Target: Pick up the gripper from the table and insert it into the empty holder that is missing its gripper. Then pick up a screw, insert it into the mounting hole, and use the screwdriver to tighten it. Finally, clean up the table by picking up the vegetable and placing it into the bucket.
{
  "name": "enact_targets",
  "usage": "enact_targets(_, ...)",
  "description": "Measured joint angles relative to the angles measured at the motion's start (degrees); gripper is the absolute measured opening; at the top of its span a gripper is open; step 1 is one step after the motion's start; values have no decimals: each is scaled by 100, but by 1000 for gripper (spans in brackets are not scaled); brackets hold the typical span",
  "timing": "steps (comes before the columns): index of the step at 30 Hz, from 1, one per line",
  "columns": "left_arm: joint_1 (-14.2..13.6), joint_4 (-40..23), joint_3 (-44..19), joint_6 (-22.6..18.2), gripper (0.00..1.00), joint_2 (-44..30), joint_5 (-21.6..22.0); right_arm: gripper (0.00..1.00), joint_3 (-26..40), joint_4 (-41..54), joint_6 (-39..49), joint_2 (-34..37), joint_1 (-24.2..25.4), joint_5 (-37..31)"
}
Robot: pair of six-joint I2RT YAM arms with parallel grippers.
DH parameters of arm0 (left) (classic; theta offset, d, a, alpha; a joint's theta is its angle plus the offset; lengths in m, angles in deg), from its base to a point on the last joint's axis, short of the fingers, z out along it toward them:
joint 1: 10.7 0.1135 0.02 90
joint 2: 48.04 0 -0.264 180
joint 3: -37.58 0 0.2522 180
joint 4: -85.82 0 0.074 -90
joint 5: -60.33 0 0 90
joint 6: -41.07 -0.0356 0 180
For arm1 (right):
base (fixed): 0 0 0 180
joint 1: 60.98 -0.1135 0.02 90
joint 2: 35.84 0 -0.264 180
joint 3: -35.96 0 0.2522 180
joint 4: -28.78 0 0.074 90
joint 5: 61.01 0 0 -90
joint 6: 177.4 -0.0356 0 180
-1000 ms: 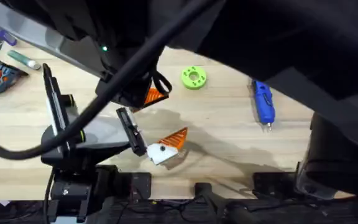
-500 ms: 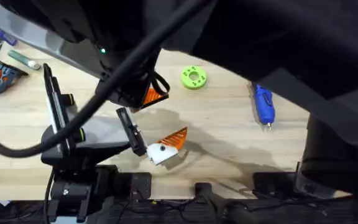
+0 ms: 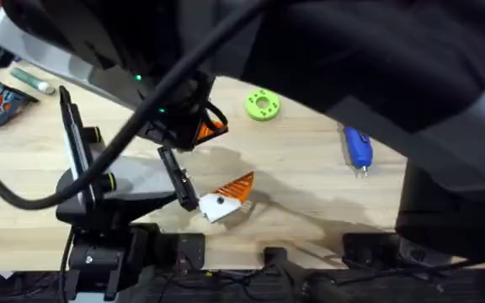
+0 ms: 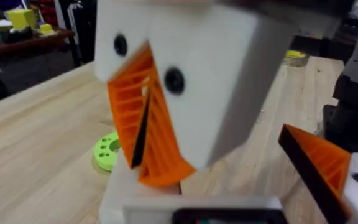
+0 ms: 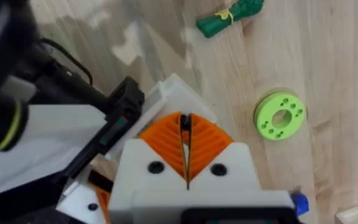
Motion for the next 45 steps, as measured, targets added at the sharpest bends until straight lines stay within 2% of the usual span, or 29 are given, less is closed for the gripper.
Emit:
enact_targets(27,2,2,0,35,986,-9,6,27,4,-38,-5,16,0,-3)
enact_targets(28,2,2,0,37,986,-9,2,136,6,-50,-25,16,0,-15)
enact_targets(33,2,2,0,57,985,-9,0,859,74,-23,2,2,97,-348)
enact_targets(34,2,2,0,56,985,-9,1,920,77,-26,19,-9,133,-383)
enact_targets(36,2,2,0,54,985,-9,0,946,81,-25,19,-22,157,-385)
enact_targets(45,2,4,0,22,985,-9,-3,949,184,97,17,-22,141,-378)
